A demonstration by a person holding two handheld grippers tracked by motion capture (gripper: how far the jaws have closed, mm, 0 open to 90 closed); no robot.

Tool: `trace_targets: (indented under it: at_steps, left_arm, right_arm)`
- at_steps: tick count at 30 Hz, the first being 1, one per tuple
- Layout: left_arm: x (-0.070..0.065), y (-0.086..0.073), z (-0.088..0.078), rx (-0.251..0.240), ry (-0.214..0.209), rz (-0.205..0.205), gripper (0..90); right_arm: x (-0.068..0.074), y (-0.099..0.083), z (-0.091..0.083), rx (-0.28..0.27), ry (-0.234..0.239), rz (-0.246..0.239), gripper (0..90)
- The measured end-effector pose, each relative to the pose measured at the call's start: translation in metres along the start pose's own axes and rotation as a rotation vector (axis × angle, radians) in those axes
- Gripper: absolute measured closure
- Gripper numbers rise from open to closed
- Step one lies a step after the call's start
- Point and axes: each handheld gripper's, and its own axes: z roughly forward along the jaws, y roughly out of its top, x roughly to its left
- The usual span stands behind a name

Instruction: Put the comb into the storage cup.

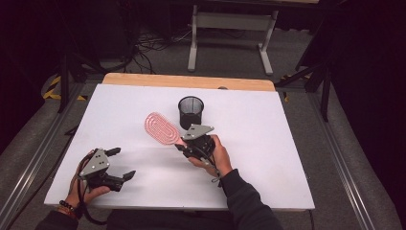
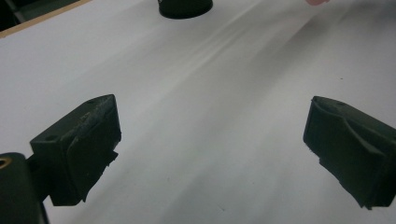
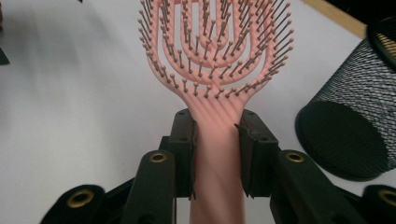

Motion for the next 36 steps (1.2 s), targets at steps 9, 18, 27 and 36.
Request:
trace_targets:
  at_steps: [9,18,27,36]
  left_arm:
    - [0.0,0.0,0.001,0.006,-0.001,-0.003,5.1]
    - [0.0,-0.001,0.0,0.004,-0.002,-0.003,5.1]
    - [0.0,-0.001,-0.002,-0.01,0.006,-0.011,5.5]
    - [0.001,-0.001,-0.002,-0.009,0.004,-0.012,5.8]
  right_arm:
    - [-0.006,-0.005,-0.024,-0.144,-0.024,0.022,69.6]
    - [-0.012,-0.012,-0.036,-0.231,-0.045,0.026,69.6]
    - [-0.025,-0.015,-0.048,-0.335,-0.097,0.06,69.6]
    - [-0.044,-0.007,-0.063,-0.453,-0.159,0.078,69.6]
